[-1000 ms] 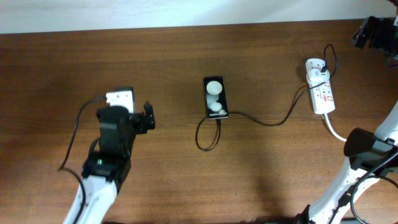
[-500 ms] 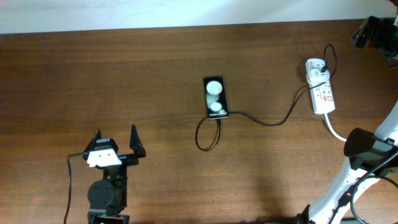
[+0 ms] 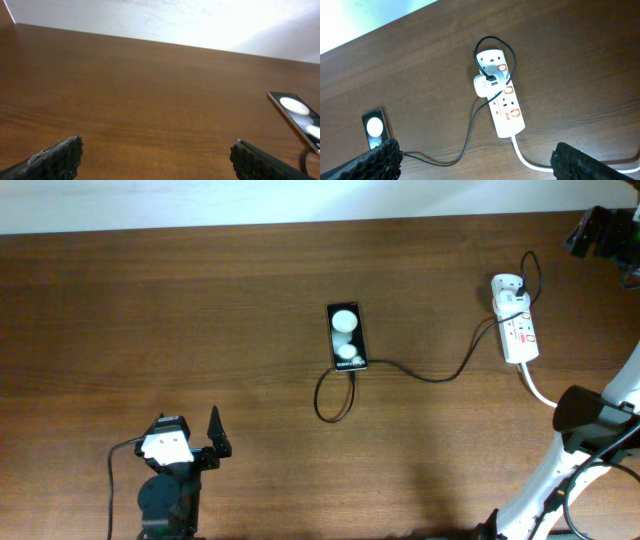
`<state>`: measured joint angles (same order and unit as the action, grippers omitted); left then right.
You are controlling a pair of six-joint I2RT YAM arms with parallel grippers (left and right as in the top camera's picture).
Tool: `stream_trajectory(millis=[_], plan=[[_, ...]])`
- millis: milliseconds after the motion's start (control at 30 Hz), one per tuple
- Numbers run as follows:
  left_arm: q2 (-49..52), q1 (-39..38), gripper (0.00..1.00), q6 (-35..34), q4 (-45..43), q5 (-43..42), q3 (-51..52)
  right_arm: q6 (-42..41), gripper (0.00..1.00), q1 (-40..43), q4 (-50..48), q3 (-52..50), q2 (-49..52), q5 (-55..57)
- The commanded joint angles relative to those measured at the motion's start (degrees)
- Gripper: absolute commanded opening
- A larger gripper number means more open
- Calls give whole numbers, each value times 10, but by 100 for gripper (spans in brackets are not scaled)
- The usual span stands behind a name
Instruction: Plug charger to phone and switch on socket
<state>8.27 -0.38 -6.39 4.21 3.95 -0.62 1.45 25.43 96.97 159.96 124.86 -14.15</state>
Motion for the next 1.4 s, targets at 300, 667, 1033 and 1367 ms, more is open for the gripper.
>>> stream_trajectory(millis=[300, 667, 1033, 1367], plan=[[-80, 9, 99, 95, 8, -38, 1, -5, 99, 1, 3, 2, -7, 5], [-80, 10, 99, 95, 6, -42, 1, -5, 99, 1, 3, 2, -7, 5], [-80, 10, 99, 95, 6, -42, 1, -5, 99, 1, 3, 2, -7, 5], [-80, 10, 99, 95, 6, -42, 1, -5, 99, 0, -13, 0, -8, -6]])
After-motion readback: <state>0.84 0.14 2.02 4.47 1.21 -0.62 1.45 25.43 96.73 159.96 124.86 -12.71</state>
